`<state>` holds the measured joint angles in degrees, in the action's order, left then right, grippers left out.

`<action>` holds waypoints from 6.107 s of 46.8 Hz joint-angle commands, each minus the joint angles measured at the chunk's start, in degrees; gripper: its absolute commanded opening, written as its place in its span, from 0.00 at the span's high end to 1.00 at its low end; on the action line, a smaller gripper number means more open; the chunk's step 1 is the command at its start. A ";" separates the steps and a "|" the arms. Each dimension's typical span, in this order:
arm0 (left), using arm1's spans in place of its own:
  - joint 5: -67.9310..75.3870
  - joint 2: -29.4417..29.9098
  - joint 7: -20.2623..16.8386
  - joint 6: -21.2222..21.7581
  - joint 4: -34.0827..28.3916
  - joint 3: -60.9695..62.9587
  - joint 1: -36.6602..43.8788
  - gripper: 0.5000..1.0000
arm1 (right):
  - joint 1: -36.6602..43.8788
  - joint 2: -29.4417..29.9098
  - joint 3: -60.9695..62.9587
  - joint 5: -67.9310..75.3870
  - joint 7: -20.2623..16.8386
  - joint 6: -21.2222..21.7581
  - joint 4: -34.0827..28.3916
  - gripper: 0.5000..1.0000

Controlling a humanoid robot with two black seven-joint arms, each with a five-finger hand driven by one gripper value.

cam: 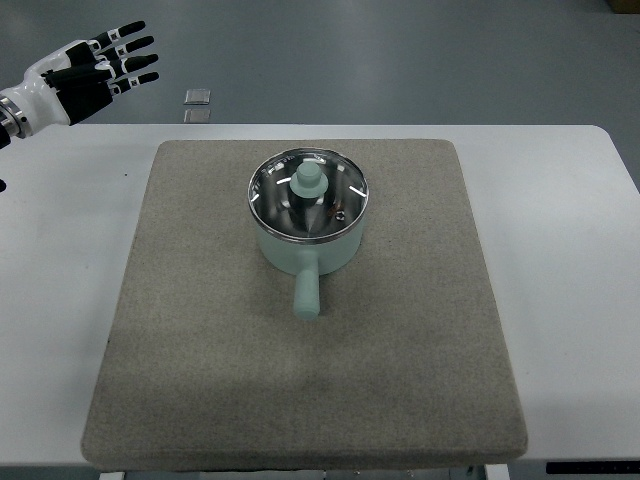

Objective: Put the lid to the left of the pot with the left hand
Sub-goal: 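Move the left hand forward toward the glass lid on the pot, then lower the left hand over the lid's mint-green knob, then close the left hand fingers around the lid knob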

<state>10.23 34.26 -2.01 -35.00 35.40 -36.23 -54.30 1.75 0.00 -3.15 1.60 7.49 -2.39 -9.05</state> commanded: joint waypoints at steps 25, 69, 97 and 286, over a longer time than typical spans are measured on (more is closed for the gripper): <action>41.61 7.66 -3.87 0.00 20.14 0.02 -5.02 0.01 | 0.01 0.00 -0.02 -0.02 -0.02 0.02 0.00 0.15; 77.04 -3.41 -6.34 0.00 31.49 21.82 -24.80 0.03 | 0.01 0.00 -0.02 -0.02 -0.02 0.02 0.00 0.15; 82.49 -8.68 -6.25 0.02 30.17 21.73 -25.06 0.06 | 0.01 0.00 -0.02 -0.02 -0.02 0.02 0.00 0.15; 89.52 -5.35 -6.25 0.11 37.20 21.20 -28.93 1.00 | 0.01 0.00 -0.02 -0.02 -0.02 0.02 0.00 0.15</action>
<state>99.74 27.64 -8.27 -34.90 71.77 -15.04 -82.74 1.76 0.00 -3.16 1.59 7.48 -2.37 -9.05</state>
